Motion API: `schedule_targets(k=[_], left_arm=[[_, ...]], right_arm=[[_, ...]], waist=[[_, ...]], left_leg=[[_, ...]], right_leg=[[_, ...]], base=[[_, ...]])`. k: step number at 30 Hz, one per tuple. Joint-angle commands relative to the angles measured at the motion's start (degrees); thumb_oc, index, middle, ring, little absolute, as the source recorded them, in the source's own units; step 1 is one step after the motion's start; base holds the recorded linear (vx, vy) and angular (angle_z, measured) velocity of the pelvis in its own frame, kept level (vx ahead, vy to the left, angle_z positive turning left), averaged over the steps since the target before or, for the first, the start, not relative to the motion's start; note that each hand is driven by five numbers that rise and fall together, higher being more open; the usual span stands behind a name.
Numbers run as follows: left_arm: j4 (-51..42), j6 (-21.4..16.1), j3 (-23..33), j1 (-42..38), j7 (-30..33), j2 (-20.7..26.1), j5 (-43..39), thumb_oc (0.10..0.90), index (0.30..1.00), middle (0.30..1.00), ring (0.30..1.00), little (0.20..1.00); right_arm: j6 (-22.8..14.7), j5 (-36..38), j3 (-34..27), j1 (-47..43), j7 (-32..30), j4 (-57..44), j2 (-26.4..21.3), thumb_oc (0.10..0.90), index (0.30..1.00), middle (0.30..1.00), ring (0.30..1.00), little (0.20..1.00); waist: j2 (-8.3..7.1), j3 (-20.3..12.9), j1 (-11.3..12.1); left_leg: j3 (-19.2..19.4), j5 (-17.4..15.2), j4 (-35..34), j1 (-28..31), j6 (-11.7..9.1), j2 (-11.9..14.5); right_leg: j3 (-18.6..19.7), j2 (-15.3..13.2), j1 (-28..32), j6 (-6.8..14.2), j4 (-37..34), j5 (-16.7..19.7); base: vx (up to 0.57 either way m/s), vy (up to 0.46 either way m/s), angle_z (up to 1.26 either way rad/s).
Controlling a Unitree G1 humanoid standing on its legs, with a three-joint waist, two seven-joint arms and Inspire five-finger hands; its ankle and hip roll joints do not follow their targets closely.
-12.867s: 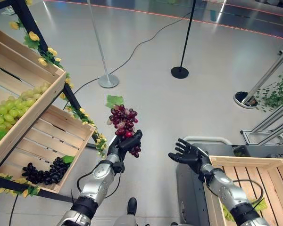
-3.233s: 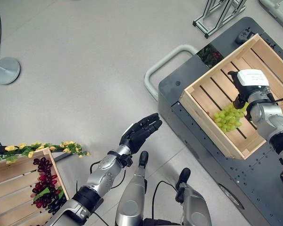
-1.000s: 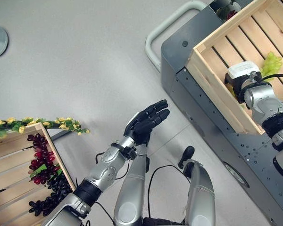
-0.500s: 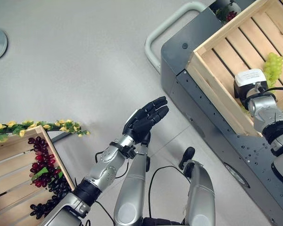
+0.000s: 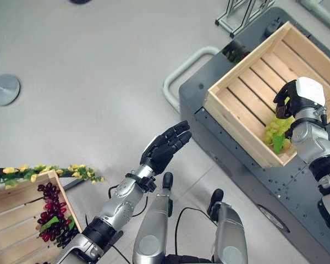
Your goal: Pick up the fruits from the basket on one side to the basket on the other side
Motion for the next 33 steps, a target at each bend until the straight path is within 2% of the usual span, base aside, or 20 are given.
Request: schedule_targets(k=[1,6,8,12,15,18,20,21,22,23,24,27,31,33], left_arm=[[-7.6,-4.5,3.0,0.1,-1.1,-2.5,-0.4,0.800,0.900,0.900,0.900,0.900],[-6.1,-2.4,2.9,0.9,0.4,-3.1,2.9,0.800,0.900,0.900,0.900,0.900],[-5.0,-2.1,2.8,1.2,1.1,-2.9,7.0,0.800,0.900,0.900,0.900,0.900],[-4.4,-1.0,2.5,1.3,1.3,-2.7,8.2,0.800,0.900,0.900,0.900,0.900],[-3.2,-0.1,2.8,1.1,0.9,-2.9,7.9,0.800,0.900,0.900,0.900,0.900],[-3.8,1.2,3.4,1.9,0.4,-3.1,6.9,0.800,0.900,0.900,0.900,0.900],[-4.3,1.6,3.4,2.1,-0.1,-3.2,6.4,0.800,0.900,0.900,0.900,0.900],[-4.4,1.7,3.4,2.1,-0.2,-3.2,6.4,0.800,0.900,0.900,0.900,0.900],[-4.4,1.8,3.3,2.0,-0.5,-3.1,6.2,0.800,0.900,0.900,0.900,0.900],[-4.3,1.7,3.1,1.7,-0.7,-3.2,6.1,0.800,0.900,0.900,0.900,0.900],[-4.4,1.6,2.7,1.0,-0.7,-3.1,5.9,0.800,0.900,0.900,0.900,0.900],[-3.9,0.6,1.8,-1.2,-0.8,-3.1,5.4,0.800,0.900,0.900,0.900,0.900],[-2.9,-1.9,0.0,-5.7,-0.5,-3.5,5.2,0.800,0.900,0.900,0.900,0.900],[-2.5,-2.5,-0.2,-6.5,-0.2,-3.7,5.1,0.800,0.900,0.900,0.900,0.900]], right_arm=[[-3.8,5.7,-3.5,-3.6,-7.1,-4.5,-7.6,0.400,0.300,0.300,0.300,0.300],[-6.1,11.0,-7.7,-0.5,-6.3,-6.7,-5.4,0.400,0.300,0.300,0.300,0.300],[-7.4,13.6,-10.0,1.2,-4.7,-8.7,-4.0,0.400,0.300,0.300,0.300,0.300],[-8.1,15.2,-11.2,2.5,-3.3,-10.5,-2.4,0.400,0.300,0.300,0.300,0.300],[-8.0,11.9,-11.3,3.6,-1.7,-11.2,-1.8,0.400,0.300,0.300,0.300,0.300],[-6.1,6.0,-9.7,5.1,1.6,-12.0,-2.8,0.400,0.300,0.300,0.300,0.300],[-5.1,4.7,-8.4,5.7,3.2,-11.7,-3.3,0.400,0.300,0.300,0.300,0.300],[-4.4,4.3,-8.2,5.8,3.6,-11.6,-3.3,0.461,0.392,0.392,0.392,0.392],[-3.1,3.9,-7.6,5.9,4.2,-11.2,-3.5,0.551,0.526,0.526,0.526,0.526],[-2.1,4.1,-6.9,5.7,4.3,-10.6,-3.5,0.800,0.900,0.900,0.900,0.900],[0.1,5.0,-5.5,4.7,5.1,-8.7,-3.3,0.800,0.900,0.900,0.900,0.900],[2.6,6.8,-3.4,1.6,5.4,-4.8,-2.5,0.800,0.900,0.900,0.900,0.900],[5.6,12.2,-1.0,-4.8,3.8,1.8,-1.2,0.800,0.900,0.900,0.900,0.900],[6.5,13.6,-0.8,-6.0,2.9,3.3,-0.6,0.800,0.900,0.900,0.900,0.900]], waist=[[-0.53,-3.8,-1.2],[-0.96,-6.9,-1.4],[-1.32,-9.5,-1.9],[-1.62,-12.2,-2.1],[-1.95,-14.4,-2.2],[-2.28,-16.2,-2.0],[-2.35,-16.1,-1.8],[-2.36,-16.0,-1.7],[-2.39,-15.7,-1.5],[-2.37,-15.3,-1.4],[-2.36,-14.4,-1.2],[-2.01,-12.2,-0.6],[-0.78,-7.1,-0.2],[-0.46,-6.1,-0.2]], left_leg=[[1.7,-10.4,8.5,3.4,0.6,-0.2],[1.8,-10.2,5.5,7.8,0.2,0.1],[1.9,-9.4,2.7,10.4,-0.1,0.4],[2.0,-8.6,0.3,12.7,-0.5,0.8],[1.8,-8.1,-1.0,14.2,-0.8,0.9],[2.0,-8.1,-1.3,15.2,-1.1,1.3],[1.9,-8.3,-0.8,15.2,-1.1,1.4],[1.8,-8.3,-0.6,15.2,-1.1,1.4],[1.6,-8.4,-0.4,15.0,-1.1,1.4],[1.5,-8.4,-0.2,14.9,-1.2,1.5],[1.2,-8.3,-0.1,14.5,-1.2,1.5],[0.8,-7.9,-0.1,13.3,-1.2,1.5],[0.0,-6.7,-0.1,9.4,-1.2,1.1],[-0.1,-6.3,0.0,8.4,-1.1,1.1]], right_leg=[[-2.6,3.3,5.0,-5.1,-3.4,3.5],[-2.2,3.8,10.0,-5.1,-7.1,3.6],[-1.8,4.3,12.6,-4.8,-9.8,4.0],[-1.5,4.7,14.9,-4.6,-12.0,4.3],[-1.4,4.9,16.5,-4.2,-13.3,4.6],[-1.7,5.0,17.8,-4.2,-14.0,4.5],[-1.8,5.1,18.1,-4.4,-13.7,4.3],[-1.9,5.1,18.1,-4.4,-13.6,4.2],[-1.9,5.2,18.0,-4.5,-13.3,4.1],[-2.0,5.1,18.0,-4.5,-13.2,4.1],[-2.2,5.2,17.7,-4.6,-12.9,4.0],[-2.6,5.2,16.4,-4.6,-12.5,4.1],[-3.0,5.5,12.5,-4.8,-11.5,4.5],[-3.1,5.5,11.2,-5.0,-11.0,4.6]], base=[[0.12,-0.006,-0.01],[0.12,-0.007,0.02],[0.16,-0.007,-0.03],[0.12,-0.016,-0.02],[0.13,-0.026,-0.02],[0.15,-0.028,0.00],[0.11,-0.031,0.05],[0.05,-0.033,0.05],[0.02,-0.034,0.05],[-0.01,-0.051,0.07],[-0.04,-0.044,0.06],[-0.12,-0.030,0.07],[-0.20,-0.006,0.06],[-0.12,0.023,-0.01]])
